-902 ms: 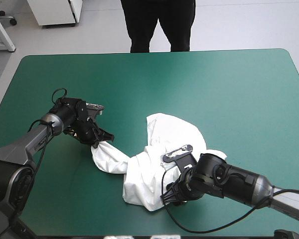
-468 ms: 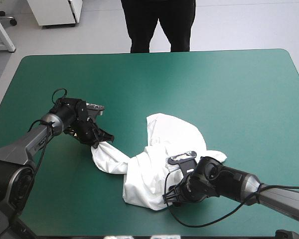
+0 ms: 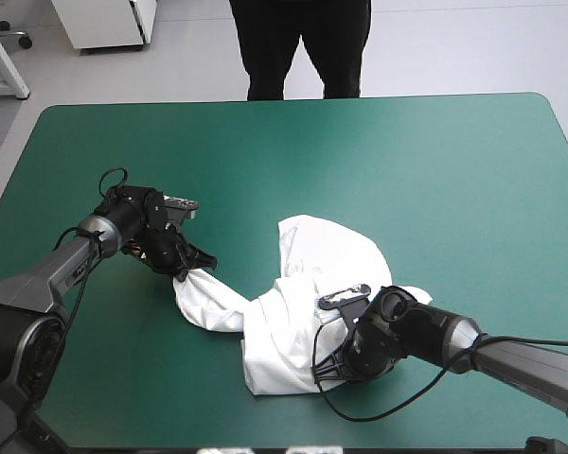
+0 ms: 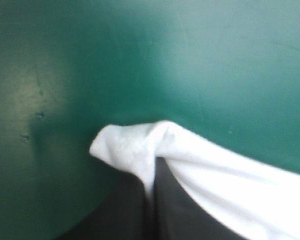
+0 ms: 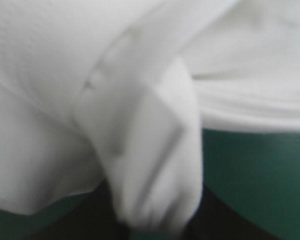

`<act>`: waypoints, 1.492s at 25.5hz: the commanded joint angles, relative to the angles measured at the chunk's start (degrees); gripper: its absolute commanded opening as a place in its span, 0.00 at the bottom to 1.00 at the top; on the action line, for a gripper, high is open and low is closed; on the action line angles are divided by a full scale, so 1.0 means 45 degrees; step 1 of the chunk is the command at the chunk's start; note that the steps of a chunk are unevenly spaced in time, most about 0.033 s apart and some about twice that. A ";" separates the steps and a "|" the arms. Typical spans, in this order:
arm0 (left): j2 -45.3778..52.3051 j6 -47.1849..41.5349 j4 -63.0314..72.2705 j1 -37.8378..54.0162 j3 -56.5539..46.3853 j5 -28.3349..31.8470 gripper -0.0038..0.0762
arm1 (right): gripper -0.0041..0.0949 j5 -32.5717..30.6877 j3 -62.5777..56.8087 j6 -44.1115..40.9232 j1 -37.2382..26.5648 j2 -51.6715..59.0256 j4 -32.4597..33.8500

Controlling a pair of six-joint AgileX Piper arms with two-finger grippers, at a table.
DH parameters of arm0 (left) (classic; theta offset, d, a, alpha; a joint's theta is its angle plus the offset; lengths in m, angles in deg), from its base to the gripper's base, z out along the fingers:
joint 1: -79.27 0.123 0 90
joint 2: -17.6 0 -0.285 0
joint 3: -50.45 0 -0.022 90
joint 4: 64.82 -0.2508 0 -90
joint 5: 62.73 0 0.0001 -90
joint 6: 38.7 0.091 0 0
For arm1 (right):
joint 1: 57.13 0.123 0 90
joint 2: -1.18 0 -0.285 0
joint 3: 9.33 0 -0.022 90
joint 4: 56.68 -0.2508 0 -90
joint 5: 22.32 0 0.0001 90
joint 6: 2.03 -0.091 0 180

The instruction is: Fold the cloth

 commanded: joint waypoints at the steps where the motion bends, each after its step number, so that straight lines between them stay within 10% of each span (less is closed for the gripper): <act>1: 0.0178 0.0012 -0.0007 -0.0053 0.0035 -0.0124 0.04 | 0.03 0.1209 -0.0154 0.0180 0.0014 -0.0295 -0.1010; 13: 0.3378 0.0033 -0.0870 -0.0053 0.1510 -0.0860 0.04 | 0.02 -0.2569 0.2438 -0.1072 0.0014 0.3530 0.3175; 25: 0.5675 0.0061 -0.0084 -0.0053 1.0398 -0.1180 0.04 | 0.02 -0.4900 1.2650 0.1276 0.0014 0.4485 0.8462; 38: 0.5675 0.1794 0.3211 -0.0053 1.7113 0.1078 0.04 | 0.02 -0.4277 2.2193 0.6269 0.0014 0.1745 0.7830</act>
